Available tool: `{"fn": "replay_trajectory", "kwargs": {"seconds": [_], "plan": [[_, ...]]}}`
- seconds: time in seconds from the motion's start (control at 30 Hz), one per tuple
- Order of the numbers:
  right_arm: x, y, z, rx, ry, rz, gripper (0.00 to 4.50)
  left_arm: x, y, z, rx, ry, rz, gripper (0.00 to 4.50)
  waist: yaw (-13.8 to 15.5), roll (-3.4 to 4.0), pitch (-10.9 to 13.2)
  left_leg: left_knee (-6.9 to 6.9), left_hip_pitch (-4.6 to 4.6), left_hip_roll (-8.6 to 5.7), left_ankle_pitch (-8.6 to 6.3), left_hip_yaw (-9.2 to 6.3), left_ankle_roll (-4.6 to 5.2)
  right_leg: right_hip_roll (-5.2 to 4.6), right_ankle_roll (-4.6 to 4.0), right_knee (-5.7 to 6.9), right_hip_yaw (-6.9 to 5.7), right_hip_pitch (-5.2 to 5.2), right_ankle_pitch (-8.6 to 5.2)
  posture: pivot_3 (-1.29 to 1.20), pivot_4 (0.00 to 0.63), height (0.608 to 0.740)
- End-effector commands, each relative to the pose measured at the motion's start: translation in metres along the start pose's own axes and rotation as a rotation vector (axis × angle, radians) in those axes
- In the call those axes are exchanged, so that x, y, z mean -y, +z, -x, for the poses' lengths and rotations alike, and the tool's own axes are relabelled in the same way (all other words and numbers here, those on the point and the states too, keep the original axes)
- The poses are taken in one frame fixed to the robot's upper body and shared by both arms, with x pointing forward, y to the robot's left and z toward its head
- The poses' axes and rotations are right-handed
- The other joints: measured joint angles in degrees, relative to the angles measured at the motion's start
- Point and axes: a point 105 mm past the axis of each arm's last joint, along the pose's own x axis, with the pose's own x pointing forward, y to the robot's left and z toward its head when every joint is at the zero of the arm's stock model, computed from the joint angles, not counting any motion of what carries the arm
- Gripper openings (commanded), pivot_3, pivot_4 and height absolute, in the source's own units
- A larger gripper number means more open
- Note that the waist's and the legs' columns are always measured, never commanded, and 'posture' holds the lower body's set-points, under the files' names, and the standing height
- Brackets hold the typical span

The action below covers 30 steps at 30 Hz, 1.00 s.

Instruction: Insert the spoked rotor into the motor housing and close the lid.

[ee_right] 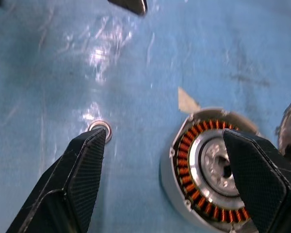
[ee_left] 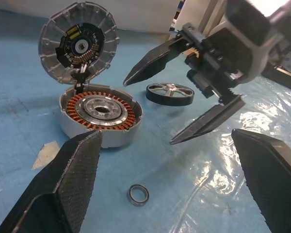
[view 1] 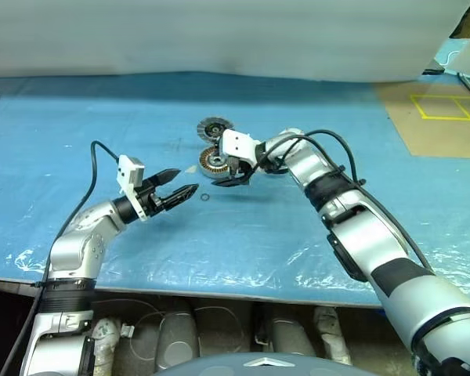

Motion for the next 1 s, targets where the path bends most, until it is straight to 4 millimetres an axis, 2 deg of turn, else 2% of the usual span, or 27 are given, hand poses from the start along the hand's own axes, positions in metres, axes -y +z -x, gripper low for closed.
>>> {"fn": "replay_trajectory", "kwargs": {"seconds": [0.03, 0.27, 0.4, 0.57, 0.87, 1.0], "plan": [[0.016, 0.011, 0.004, -0.032, -0.044, 0.056, 4.02, 0.007, 0.01, 0.002, 0.046, 0.003, -0.028, 4.48, -0.1, 0.02, 0.0, 0.03, 0.0, 0.08, 0.0, 0.0, 0.0, 0.01, -0.02, 0.01, -0.01, -0.01, 0.01, 0.0, 0.15, 0.74], [0.016, 0.01, -0.007, -0.08, -0.063, 0.08, 4.02, 0.013, 0.006, 0.005, 0.051, 0.017, -0.012, 4.48, 0.0, 0.11, 0.1, 0.15, 0.04, 0.38, -0.01, 0.04, -0.01, 0.17, -0.16, 0.07, -0.02, -0.02, 0.06, 0.0, 0.15, 0.74], [0.02, 0.008, -0.018, -0.088, -0.169, 0.072, 4.02, 0.013, 0.006, 0.003, 0.053, 0.019, -0.011, 4.48, 0.0, 0.32, 0.2, 0.32, 0.04, 0.39, -0.01, 0.04, -0.02, 0.16, -0.17, 0.2, -0.02, -0.03, 0.07, 0.0, 0.15, 0.74], [0.02, 0.004, -0.023, -0.098, -0.209, 0.044, 4.02, 0.015, 0.007, 0.001, 0.052, 0.014, -0.01, 4.48, 0.0, 0.43, 0.3, 0.48, 0.05, 0.38, -0.02, 0.05, -0.02, 0.16, -0.19, 0.37, -0.01, -0.06, 0.05, 0.0, 0.15, 0.74], [0.011, -0.027, -0.027, -0.177, -0.244, -0.022, 4.02, 0.019, 0.007, -0.002, 0.047, 0.003, -0.008, 4.48, 0.0, 0.51, 0.3, 0.59, 0.05, 0.37, -0.02, 0.05, -0.02, 0.16, -0.2, 0.5, 0.01, -0.06, 0.05, 0.0, 0.15, 0.74], [0.005, -0.03, -0.031, -0.183, -0.227, -0.008, 4.02, 0.019, 0.007, -0.003, 0.047, 0.003, -0.006, 4.48, 0.0, 0.51, 0.3, 0.59, 0.1, 0.37, -0.02, 0.07, -0.03, 0.16, -0.22, 0.56, 0.02, -0.07, 0.04, 0.0, 0.15, 0.74]]}}
